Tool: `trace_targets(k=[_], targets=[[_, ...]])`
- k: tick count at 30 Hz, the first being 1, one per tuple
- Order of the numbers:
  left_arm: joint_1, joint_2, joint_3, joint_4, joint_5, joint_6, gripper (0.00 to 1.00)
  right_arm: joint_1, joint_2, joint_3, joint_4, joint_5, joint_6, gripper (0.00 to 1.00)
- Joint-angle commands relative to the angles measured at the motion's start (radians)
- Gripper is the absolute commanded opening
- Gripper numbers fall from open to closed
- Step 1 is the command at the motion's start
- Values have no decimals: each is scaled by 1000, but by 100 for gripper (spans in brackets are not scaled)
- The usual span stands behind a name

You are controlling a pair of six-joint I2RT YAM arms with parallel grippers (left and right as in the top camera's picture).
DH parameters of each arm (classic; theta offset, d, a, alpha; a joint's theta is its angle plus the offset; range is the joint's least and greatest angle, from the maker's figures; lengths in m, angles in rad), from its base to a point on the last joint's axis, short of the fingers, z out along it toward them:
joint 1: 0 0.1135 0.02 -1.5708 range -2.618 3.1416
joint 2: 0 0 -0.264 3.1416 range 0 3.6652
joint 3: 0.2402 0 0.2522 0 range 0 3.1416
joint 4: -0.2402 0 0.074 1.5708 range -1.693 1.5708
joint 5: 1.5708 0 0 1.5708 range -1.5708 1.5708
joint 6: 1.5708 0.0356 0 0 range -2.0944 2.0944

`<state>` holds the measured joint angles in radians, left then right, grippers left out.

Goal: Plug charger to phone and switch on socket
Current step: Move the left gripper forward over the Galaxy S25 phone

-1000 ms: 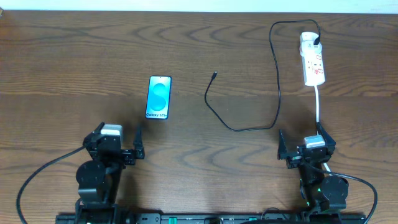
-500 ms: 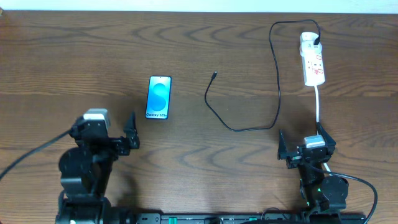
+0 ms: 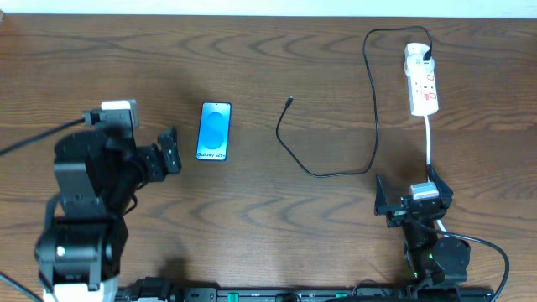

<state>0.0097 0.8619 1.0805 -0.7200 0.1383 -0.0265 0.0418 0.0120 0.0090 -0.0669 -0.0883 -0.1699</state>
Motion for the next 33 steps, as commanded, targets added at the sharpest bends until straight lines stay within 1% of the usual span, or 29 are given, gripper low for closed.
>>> trace_targets(k=[1, 4, 10, 13, 24, 33], targets=[[2, 74, 104, -62, 51, -5, 97, 6, -5, -3, -3, 10, -11, 99], [2, 151, 175, -127, 109, -5, 97, 6, -5, -3, -3, 10, -11, 99], [2, 301, 307, -249, 137, -5, 97, 6, -5, -3, -3, 10, -11, 99], [1, 362, 350, -283, 142, 4, 97, 6, -5, -3, -3, 10, -11, 99], [1, 505, 352, -257, 120, 6, 97, 6, -5, -3, -3, 10, -11, 99], [0, 637, 350, -196, 120, 6, 97, 6, -5, -3, -3, 10, -11, 99]])
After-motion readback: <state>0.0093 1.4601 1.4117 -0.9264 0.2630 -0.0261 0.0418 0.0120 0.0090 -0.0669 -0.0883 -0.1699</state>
